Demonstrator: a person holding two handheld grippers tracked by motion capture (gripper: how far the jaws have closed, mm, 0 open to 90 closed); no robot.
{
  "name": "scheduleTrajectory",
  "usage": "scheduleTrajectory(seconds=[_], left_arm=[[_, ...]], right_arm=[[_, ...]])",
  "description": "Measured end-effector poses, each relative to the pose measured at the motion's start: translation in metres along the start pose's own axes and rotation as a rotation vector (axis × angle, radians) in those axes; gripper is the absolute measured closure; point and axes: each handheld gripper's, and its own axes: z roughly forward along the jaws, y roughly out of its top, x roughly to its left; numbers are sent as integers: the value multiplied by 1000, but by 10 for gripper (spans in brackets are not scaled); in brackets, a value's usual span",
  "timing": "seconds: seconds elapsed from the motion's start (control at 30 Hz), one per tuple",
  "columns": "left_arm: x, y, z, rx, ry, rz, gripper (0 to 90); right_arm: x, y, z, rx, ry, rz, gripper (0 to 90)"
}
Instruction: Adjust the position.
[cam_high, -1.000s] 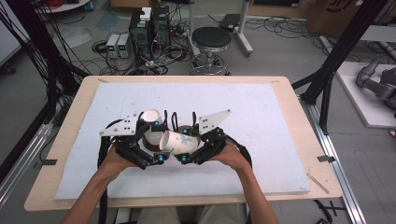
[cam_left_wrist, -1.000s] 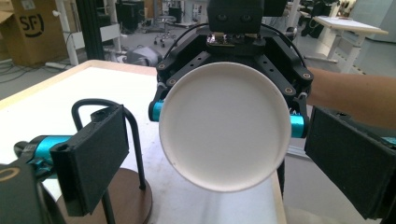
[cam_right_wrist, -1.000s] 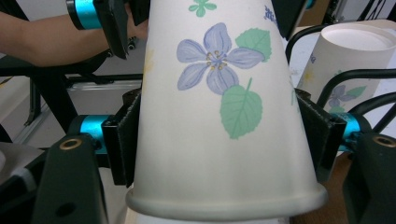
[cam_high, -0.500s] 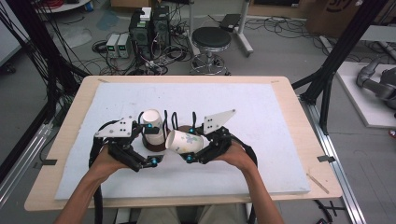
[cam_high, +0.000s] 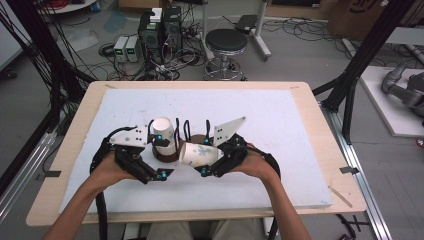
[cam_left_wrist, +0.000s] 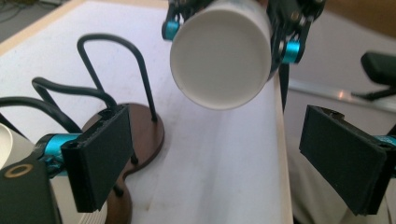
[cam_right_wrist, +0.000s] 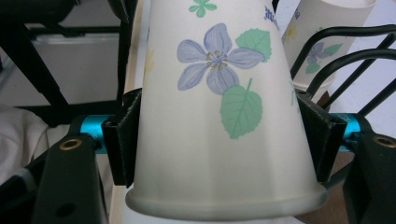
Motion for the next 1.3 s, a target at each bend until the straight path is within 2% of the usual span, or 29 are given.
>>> scheduleTrajectory(seconds=[0.17, 0.23, 0.33, 0.43, 0.6, 0.67, 0.77, 0.9, 1.1, 1.3], left_arm=[[2, 3, 4, 85, -6, 16, 99], [3, 4, 6, 124, -6, 20, 99], [4, 6, 8, 167, -11, 30, 100], [4, 6, 10, 196, -48, 48, 100], [6, 7, 12, 234, -37, 50, 107], [7, 8, 13, 243, -32, 43, 107], [9, 9, 15, 269, -39, 42, 107], [9, 11, 17, 314, -35, 61, 107], [10, 13, 21, 338, -37, 67, 107], [9, 16, 28, 343, -42, 74, 110]], right_arm=[[1, 6, 3, 74, -14, -18, 287], [2, 9, 6, 134, -18, -28, 287], [3, 10, 8, 163, -20, -30, 287], [3, 11, 11, 195, -16, -36, 287], [4, 12, 13, 233, -9, -43, 286], [5, 14, 15, 263, -11, -50, 287], [5, 14, 15, 276, -11, -50, 287], [5, 17, 18, 317, -10, -66, 287], [5, 19, 20, 330, -10, -77, 287], [5, 20, 21, 333, -8, -83, 287]])
